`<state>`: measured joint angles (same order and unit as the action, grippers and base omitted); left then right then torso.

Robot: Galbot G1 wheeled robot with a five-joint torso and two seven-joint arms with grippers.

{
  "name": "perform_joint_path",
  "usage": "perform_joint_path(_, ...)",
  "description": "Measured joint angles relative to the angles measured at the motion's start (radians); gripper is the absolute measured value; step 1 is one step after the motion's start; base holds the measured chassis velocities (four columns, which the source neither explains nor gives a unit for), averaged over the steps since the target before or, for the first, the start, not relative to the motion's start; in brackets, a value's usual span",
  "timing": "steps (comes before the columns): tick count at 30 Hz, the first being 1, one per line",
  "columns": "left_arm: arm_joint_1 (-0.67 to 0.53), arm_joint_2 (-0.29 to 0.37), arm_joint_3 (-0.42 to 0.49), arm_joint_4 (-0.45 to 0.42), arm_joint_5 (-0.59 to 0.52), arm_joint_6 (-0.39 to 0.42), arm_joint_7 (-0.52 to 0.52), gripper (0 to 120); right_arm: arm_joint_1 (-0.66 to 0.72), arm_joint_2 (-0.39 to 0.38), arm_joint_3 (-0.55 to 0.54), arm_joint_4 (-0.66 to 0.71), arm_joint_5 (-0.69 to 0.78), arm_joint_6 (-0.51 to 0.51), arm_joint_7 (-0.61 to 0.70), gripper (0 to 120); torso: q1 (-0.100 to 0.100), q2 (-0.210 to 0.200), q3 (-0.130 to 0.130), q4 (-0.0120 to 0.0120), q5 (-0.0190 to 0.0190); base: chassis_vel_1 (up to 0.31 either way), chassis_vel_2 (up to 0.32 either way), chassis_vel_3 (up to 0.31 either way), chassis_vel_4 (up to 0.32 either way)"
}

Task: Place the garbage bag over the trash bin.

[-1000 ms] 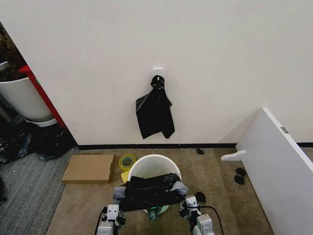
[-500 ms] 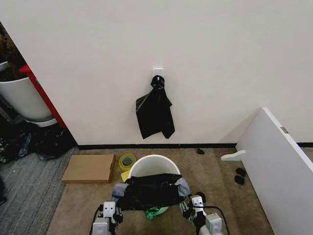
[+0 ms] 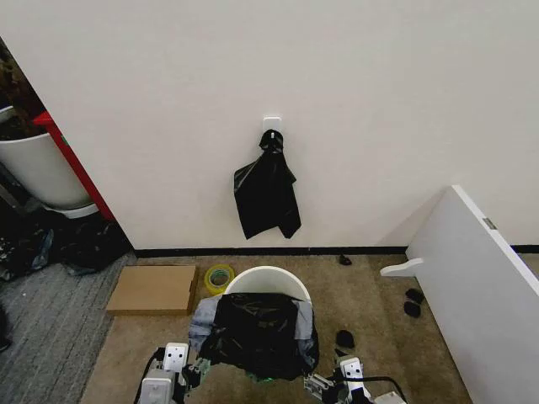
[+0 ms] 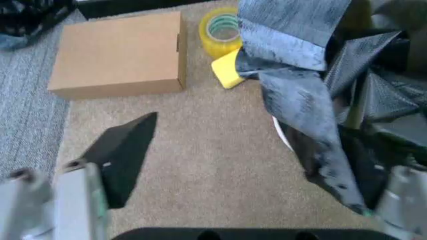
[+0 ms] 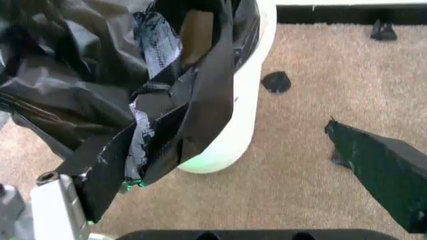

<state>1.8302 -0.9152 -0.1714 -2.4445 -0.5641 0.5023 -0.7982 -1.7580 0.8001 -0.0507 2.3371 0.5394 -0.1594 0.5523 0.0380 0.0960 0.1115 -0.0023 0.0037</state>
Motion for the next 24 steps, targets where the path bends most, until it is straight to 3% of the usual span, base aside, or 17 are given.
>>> perform_joint_path(3, 0.016, 0.007, -0.002, -0.022, 0.016, -0.001, 0.000, 99, -0.011, 0.002, 0.016, 0.027, -0.007, 0.008, 0.002, 100, 0.000, 0.000, 0.000, 0.0001, 0.0000, 0.000, 0.000, 0.000, 0.000)
perform_joint_path(8, 0.025, 0.013, -0.010, -0.037, 0.055, -0.013, 0.006, 100, -0.015, 0.011, 0.051, 0.037, -0.015, 0.070, -0.031, 100, 0.000, 0.000, 0.000, 0.0001, 0.0000, 0.000, 0.000, 0.000, 0.000)
perform_joint_path(14, 0.035, 0.028, -0.024, -0.041, 0.101, -0.054, 0.090, 100, -0.016, 0.040, 0.058, -0.032, -0.015, 0.253, -0.132, 100, 0.000, 0.000, 0.000, 0.0000, 0.0001, 0.000, 0.000, 0.000, 0.000)
perform_joint_path(17, 0.038, 0.033, -0.024, -0.039, 0.119, -0.058, 0.121, 100, -0.014, 0.047, 0.057, -0.047, -0.021, 0.246, -0.122, 100, 0.000, 0.000, 0.000, 0.0001, 0.0001, 0.000, 0.000, 0.000, 0.000)
perform_joint_path(24, 0.006, 0.031, -0.008, 0.083, 0.144, -0.080, 0.109, 100, 0.024, 0.090, 0.040, -0.131, -0.035, 0.160, -0.044, 100, 0.000, 0.000, 0.000, 0.0000, -0.0001, 0.000, 0.000, 0.000, 0.000)
